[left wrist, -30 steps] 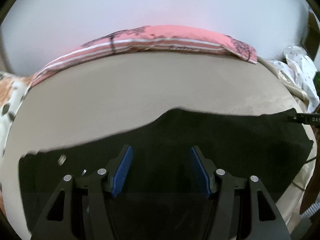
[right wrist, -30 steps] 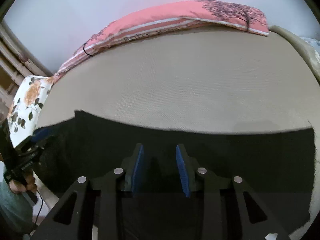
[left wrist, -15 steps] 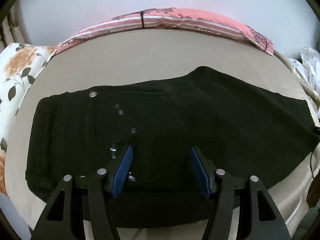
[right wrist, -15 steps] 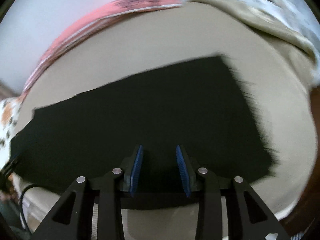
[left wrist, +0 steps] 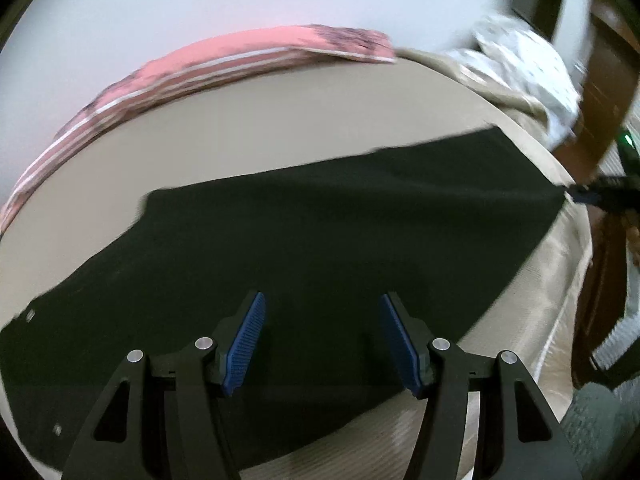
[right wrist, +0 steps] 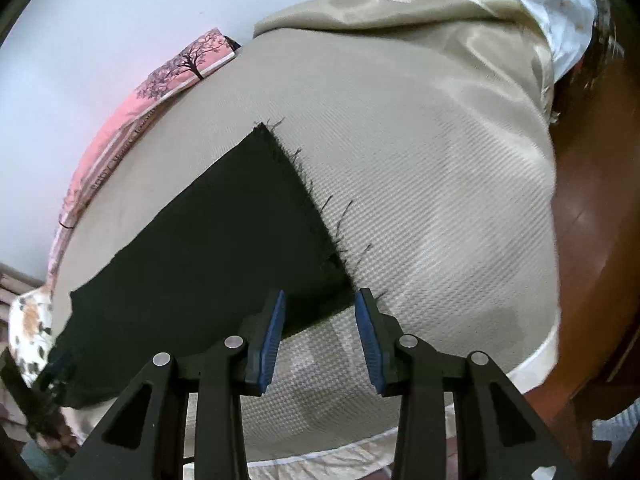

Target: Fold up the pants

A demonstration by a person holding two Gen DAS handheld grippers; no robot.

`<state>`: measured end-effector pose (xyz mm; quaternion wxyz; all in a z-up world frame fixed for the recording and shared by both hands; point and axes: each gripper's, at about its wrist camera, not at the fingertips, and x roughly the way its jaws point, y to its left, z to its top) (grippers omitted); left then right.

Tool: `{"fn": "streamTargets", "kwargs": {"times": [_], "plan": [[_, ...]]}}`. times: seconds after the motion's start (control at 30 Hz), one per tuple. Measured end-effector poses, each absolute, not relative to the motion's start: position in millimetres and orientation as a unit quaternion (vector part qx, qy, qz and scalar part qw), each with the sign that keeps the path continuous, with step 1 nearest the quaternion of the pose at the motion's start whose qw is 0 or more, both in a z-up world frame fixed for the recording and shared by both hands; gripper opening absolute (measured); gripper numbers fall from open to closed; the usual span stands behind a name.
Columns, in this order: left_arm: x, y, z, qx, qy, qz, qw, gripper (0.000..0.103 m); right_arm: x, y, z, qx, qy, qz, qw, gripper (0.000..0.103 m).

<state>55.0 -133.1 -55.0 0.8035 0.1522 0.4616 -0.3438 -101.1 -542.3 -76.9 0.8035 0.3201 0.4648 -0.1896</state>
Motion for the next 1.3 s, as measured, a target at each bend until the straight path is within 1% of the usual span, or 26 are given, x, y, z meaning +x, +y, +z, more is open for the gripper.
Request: {"fn": "streamTargets", "kwargs": {"times": [0.17, 0.2, 0.23, 0.4, 0.53, 0.73, 0.87, 0.9, 1.0, 1.07, 1.13, 1.17, 1.3], "plan": [[42.1, -171.0, -64.7, 0.179, 0.464, -0.372, 0.784, 0.061, -89.6, -543.1, -91.3, 0.324, 0.467, -0.186, 0.801, 0.024], [40.5, -174.6, -66.6, 0.182, 0.465, -0.374, 0.782, 0.061, -87.8, -542.6, -91.0, 0.321, 0.465, -0.188, 0.803, 0.013], [39.9, -175.6, -68.0, 0.184, 0.466, -0.374, 0.780, 0.061, -85.4, -541.7, -89.7, 0.315, 0.463, -0.190, 0.806, 0.007], [38.8, -178.0, -76.8, 0.185, 0.478, -0.370, 0.775, 0.061, -86.5, -540.6, -75.8, 0.324, 0.443, -0.182, 0.816, 0.003], [40.6, -178.1, -83.1, 0.182, 0.488, -0.365, 0.772, 0.061, -98.5, -539.1, -65.3, 0.321, 0.431, -0.198, 0.820, 0.003], [41.2, -175.6, -90.1, 0.183, 0.492, -0.361, 0.771, 0.062, -95.4, -532.3, -91.9, 0.290, 0.468, -0.226, 0.804, 0.002], [42.1, -172.6, -90.7, 0.177, 0.493, -0.360, 0.772, 0.063, -96.4, -529.2, -88.8, 0.276, 0.485, -0.236, 0.796, 0.003], [42.3, -172.0, -90.0, 0.175, 0.493, -0.359, 0.773, 0.063, -95.6, -529.2, -88.8, 0.273, 0.491, -0.237, 0.793, 0.009], [42.5, -172.7, -85.8, 0.172, 0.488, -0.361, 0.776, 0.063, -94.4, -527.7, -75.8, 0.251, 0.485, -0.252, 0.799, 0.019], [43.1, -173.9, -83.5, 0.173, 0.483, -0.361, 0.779, 0.063, -87.8, -523.3, -62.1, 0.234, 0.461, -0.245, 0.820, 0.020], [45.7, -174.7, -85.2, 0.171, 0.487, -0.357, 0.779, 0.063, -67.9, -510.6, -50.2, 0.219, 0.451, -0.204, 0.841, 0.028], [46.5, -174.9, -86.1, 0.171, 0.488, -0.355, 0.779, 0.063, -54.6, -503.5, -47.1, 0.215, 0.450, -0.183, 0.847, 0.030], [47.2, -171.0, -90.3, 0.165, 0.495, -0.345, 0.780, 0.063, -4.1, -487.9, -54.8, 0.203, 0.463, -0.140, 0.851, 0.030]]}}
